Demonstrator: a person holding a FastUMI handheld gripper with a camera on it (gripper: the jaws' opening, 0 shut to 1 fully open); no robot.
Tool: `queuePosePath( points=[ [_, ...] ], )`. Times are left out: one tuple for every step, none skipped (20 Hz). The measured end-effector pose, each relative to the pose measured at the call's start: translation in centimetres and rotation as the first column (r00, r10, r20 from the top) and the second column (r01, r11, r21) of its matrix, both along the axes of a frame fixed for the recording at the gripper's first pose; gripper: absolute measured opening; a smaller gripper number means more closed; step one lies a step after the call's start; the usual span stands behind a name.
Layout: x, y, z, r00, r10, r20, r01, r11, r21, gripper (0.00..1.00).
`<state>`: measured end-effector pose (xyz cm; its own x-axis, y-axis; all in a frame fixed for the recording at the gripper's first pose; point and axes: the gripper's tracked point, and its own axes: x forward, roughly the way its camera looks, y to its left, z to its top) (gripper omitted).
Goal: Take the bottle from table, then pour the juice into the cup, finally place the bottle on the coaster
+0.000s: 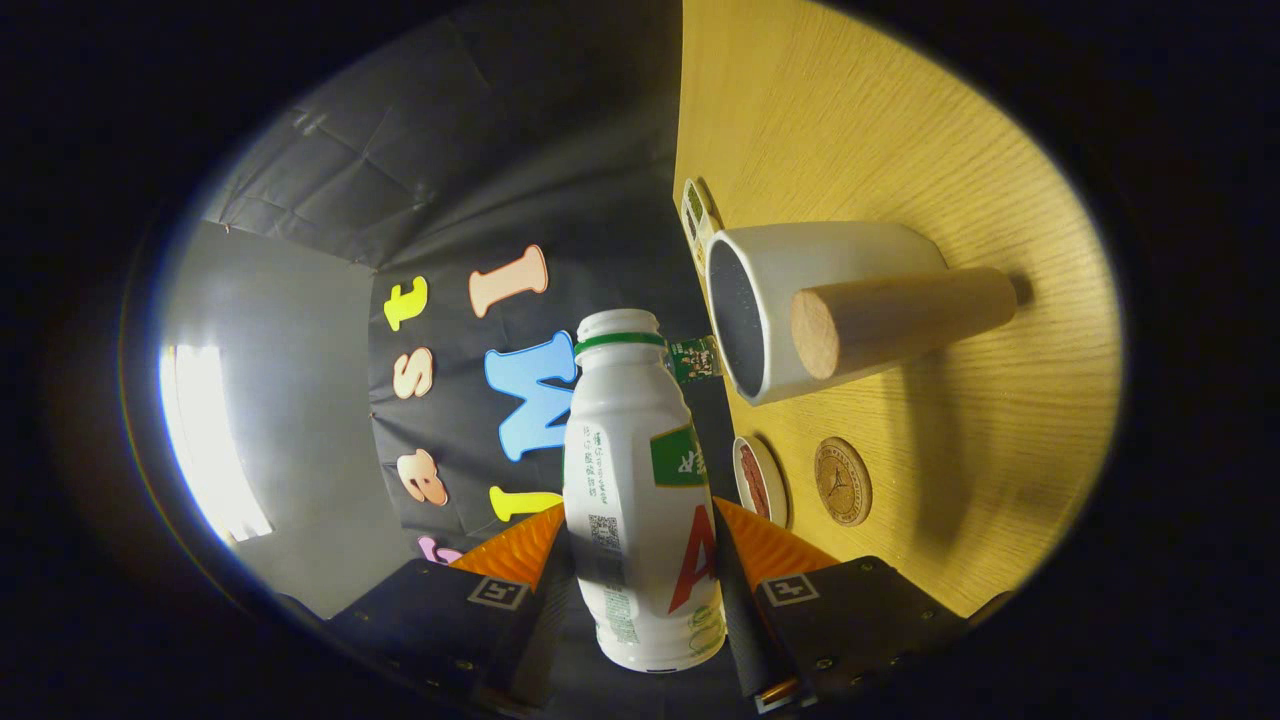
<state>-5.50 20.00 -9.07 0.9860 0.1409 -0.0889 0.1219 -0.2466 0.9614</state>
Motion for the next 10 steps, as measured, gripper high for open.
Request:
queuePosePath(
  points=[
    [0.06, -0.13, 0.01, 1.000, -0.003, -0.001, 0.003, 1.000, 0.009, 0.70],
    [0.19, -0.14, 0.19, 1.000, -0.006, -0.001, 0.006, 1.000, 0.017, 0.70],
    [0.23, -0.13, 0.23, 1.000, -0.008, -0.004, 0.008, 1.000, 0.023, 0.70],
    [0.19, -0.07, 0.23, 1.000, -0.009, -0.005, 0.009, 1.000, 0.025, 0.70],
    [0.27, -0.05, 0.21, 1.000, -0.010, -0.006, 0.010, 1.000, 0.025, 0.69],
    [0.34, 0.06, 0.20, 1.000, -0.009, -0.007, 0.009, 1.000, 0.026, 0.69],
    [0.43, 0.05, 0.18, 1.000, -0.011, -0.009, 0.011, 1.000, 0.029, 0.70],
    [0.36, 0.12, 0.27, 1.000, -0.008, -0.010, 0.008, 0.999, 0.033, 0.70],
    [0.26, 0.09, 0.32, 1.000, -0.009, -0.010, 0.010, 0.999, 0.036, 0.70],
    [0.28, 0.18, 0.33, 1.000, -0.008, -0.013, 0.008, 0.999, 0.040, 0.70]
  ],
)
